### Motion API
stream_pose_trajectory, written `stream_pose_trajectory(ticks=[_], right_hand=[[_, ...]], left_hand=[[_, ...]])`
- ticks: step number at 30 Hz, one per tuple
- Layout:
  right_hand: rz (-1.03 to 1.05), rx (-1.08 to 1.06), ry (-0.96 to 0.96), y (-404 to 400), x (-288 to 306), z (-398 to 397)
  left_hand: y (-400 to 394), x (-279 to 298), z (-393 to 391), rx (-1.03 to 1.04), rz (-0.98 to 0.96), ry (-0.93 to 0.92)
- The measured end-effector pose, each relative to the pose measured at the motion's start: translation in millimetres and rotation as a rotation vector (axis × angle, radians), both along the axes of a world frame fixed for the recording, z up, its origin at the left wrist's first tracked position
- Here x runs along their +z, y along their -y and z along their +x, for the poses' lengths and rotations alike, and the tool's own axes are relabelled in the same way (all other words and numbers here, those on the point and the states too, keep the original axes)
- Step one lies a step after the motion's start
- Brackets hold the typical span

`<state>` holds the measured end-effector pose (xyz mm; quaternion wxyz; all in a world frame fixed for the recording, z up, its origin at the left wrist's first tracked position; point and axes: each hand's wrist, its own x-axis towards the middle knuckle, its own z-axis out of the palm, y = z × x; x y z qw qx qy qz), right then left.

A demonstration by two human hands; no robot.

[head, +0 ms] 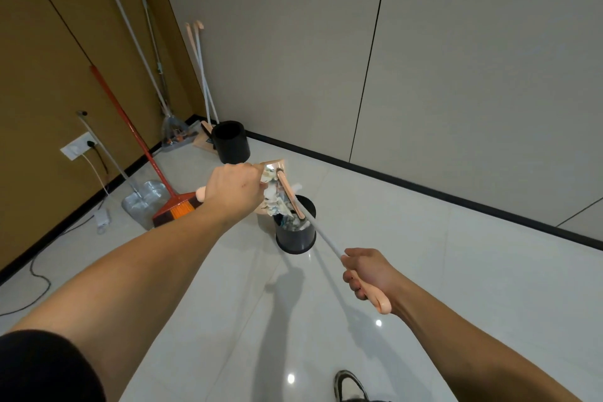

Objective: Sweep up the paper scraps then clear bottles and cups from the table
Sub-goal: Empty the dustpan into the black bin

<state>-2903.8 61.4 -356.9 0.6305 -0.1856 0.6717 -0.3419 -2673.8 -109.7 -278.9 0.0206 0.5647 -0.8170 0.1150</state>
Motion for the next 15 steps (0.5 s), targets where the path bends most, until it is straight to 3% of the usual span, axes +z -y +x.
stream_pose_trajectory(ticks=[15], right_hand=[[-0.015,-0.100,-0.002,-21,8,-16]], left_hand=[[-4,-3,9,-0.107,-0.043,0.103]])
